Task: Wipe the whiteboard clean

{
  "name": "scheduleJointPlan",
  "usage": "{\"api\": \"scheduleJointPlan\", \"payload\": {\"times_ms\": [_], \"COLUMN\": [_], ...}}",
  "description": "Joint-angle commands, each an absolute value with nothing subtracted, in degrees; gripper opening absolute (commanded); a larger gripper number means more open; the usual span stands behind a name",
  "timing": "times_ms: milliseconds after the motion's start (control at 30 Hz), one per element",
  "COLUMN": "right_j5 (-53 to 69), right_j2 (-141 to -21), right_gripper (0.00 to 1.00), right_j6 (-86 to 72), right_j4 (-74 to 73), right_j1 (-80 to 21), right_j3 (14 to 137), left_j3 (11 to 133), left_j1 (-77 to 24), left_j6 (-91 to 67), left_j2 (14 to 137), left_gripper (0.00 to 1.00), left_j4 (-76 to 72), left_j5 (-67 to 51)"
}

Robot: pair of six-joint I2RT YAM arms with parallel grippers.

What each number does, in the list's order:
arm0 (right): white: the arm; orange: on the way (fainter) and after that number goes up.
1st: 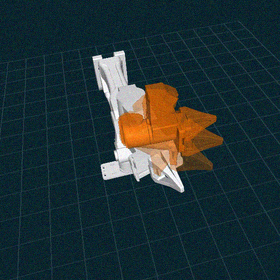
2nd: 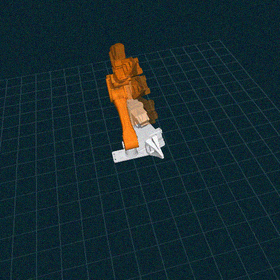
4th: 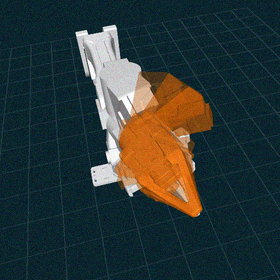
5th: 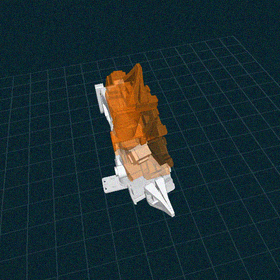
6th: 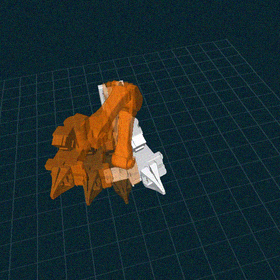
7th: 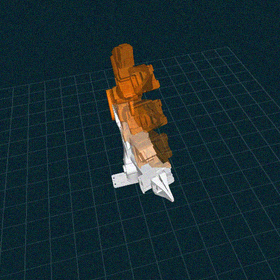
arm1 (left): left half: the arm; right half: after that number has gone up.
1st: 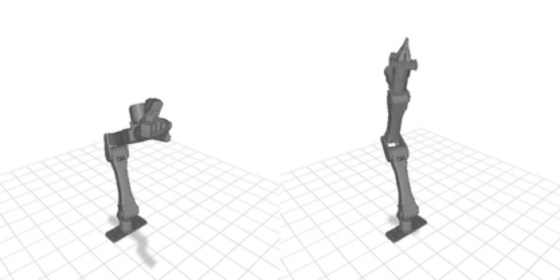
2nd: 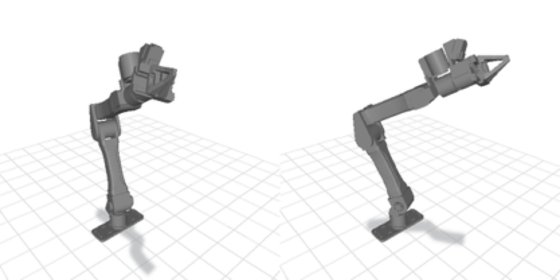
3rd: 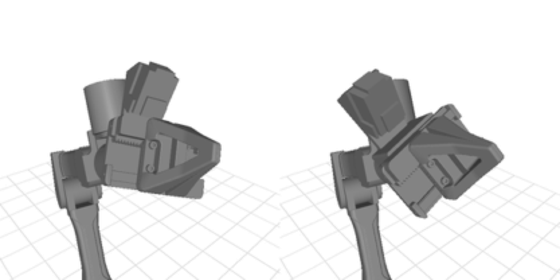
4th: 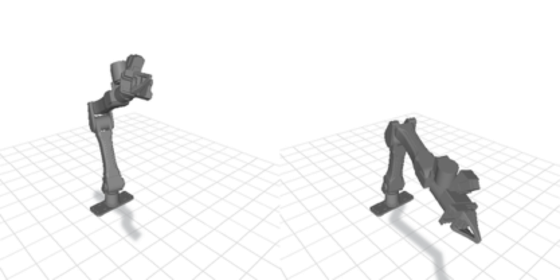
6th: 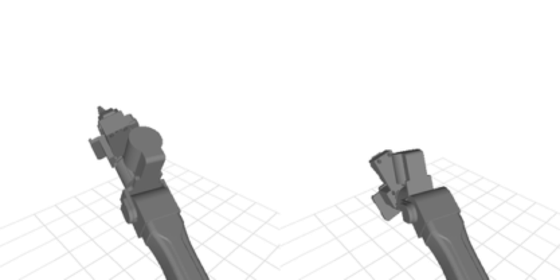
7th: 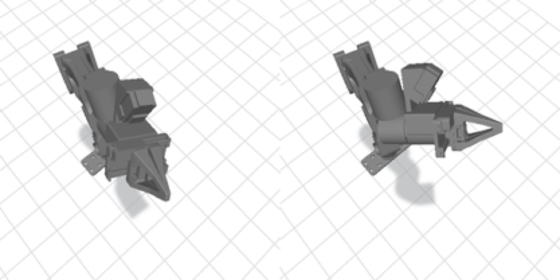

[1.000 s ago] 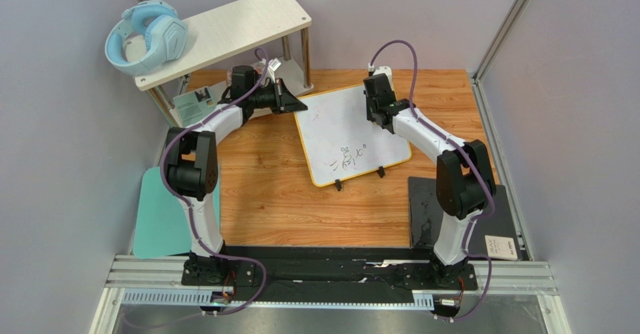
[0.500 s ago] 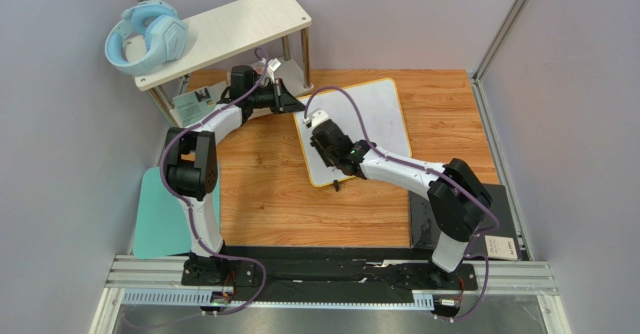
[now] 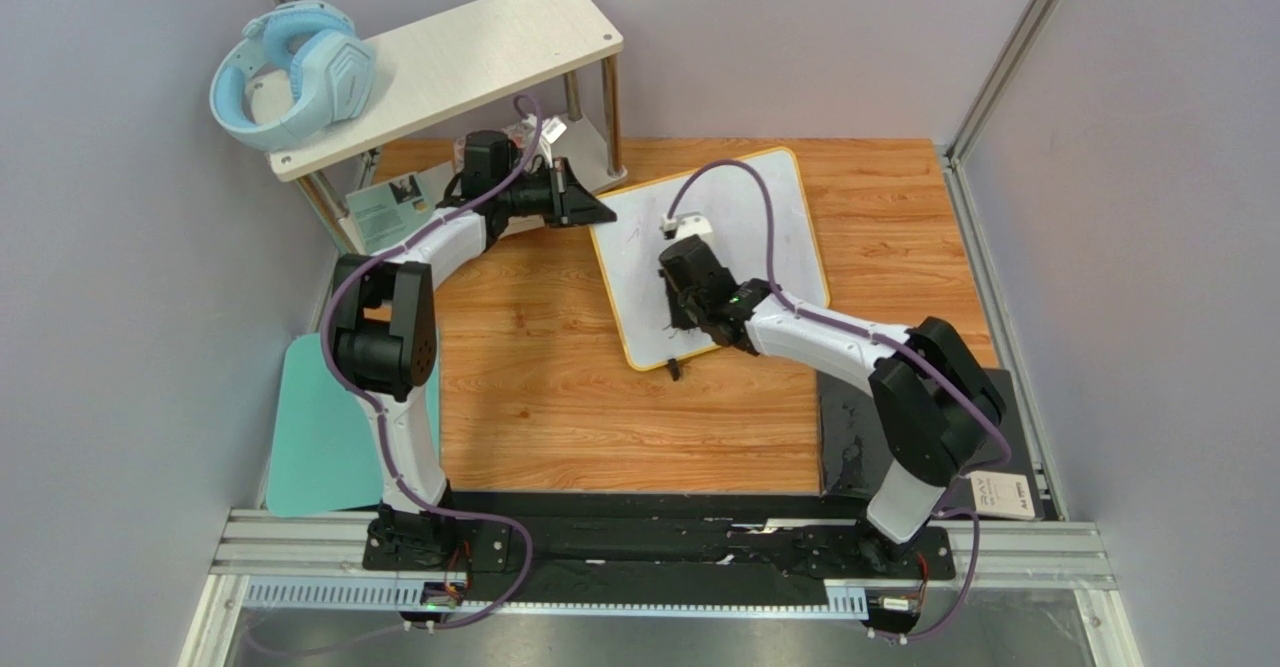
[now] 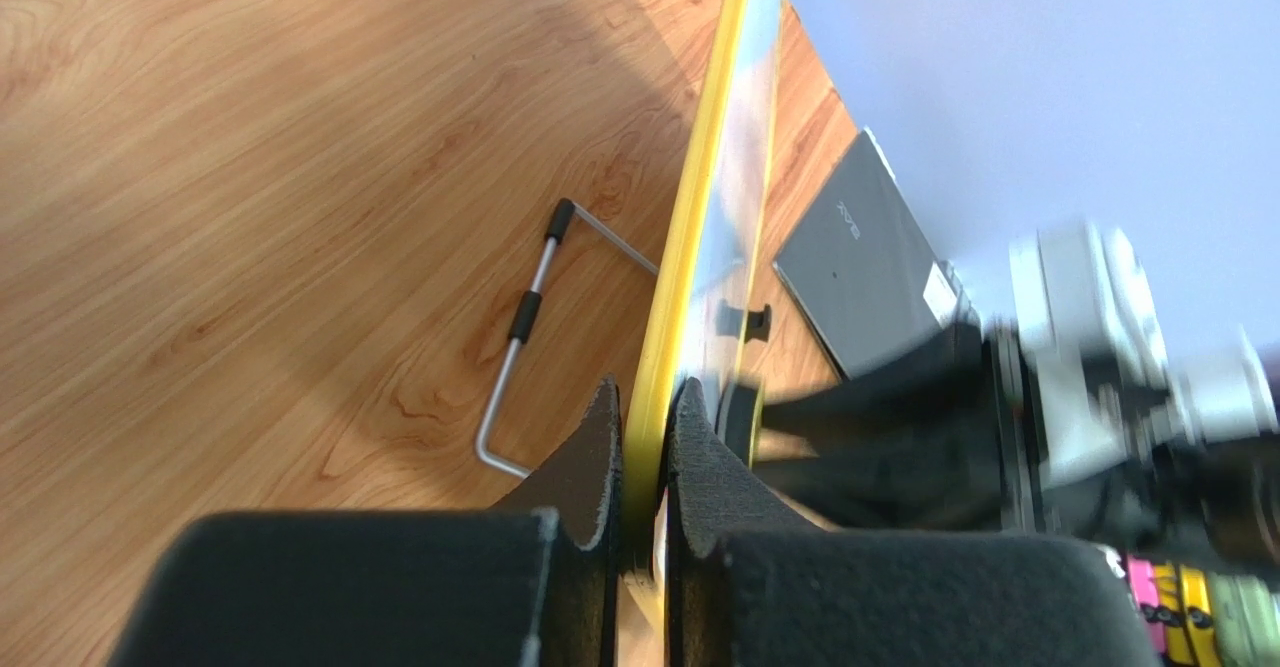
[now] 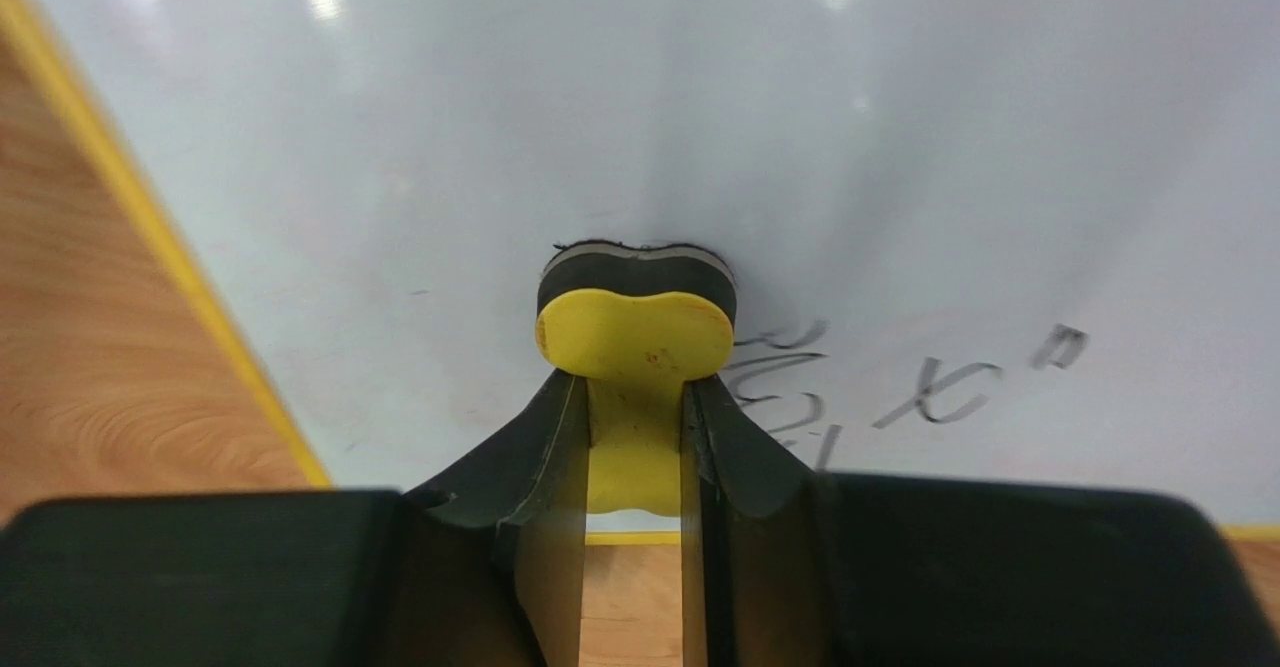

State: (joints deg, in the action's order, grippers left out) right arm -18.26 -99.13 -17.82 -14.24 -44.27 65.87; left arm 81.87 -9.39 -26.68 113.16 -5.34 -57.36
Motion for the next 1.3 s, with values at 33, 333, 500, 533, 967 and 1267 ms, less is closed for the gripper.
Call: {"api": "scheduleJointPlan", "payload": {"times_ms": [33, 333, 500, 533, 967, 1267], "right_j5": [-31.81, -24.80, -14.87, -14.77, -20.04, -18.29], "right_j2": [-99.41, -100.72, -100.02, -99.93, -106.08, -108.02], "right_gripper": [0.00, 0.00, 0.00, 0.00, 0.00, 0.00], "right_j6": [-20.04, -17.76, -13.46, -12.75, -13.71, -11.43], "right_j4": [-14.41, -15.38, -14.50, -14.33, -15.64, -16.52], "right_j1": [-32.35, -28.48, -31.98, -33.12, -29.72, -27.42], "right_j3": [60.56, 63.10, 62.75, 62.58, 74.25, 84.46], "left_j3": [82.62, 82.70, 82.44, 82.53, 82.71, 82.88], "left_j1": [-8.70, -8.70, -8.70, -8.70, -8.70, -8.70], "left_j6": [-17.14, -16.96, -17.14, -17.05, -16.88, -16.52], "left_j2": [111.36, 111.36, 111.36, 111.27, 111.27, 111.45], "left_gripper": [0.00, 0.00, 0.00, 0.00, 0.00, 0.00], "left_j4": [-4.66, -4.57, -4.57, -4.66, -4.31, -4.04], "left_j5": [-46.49, -46.67, -46.67, -46.67, -46.67, -46.67]}}
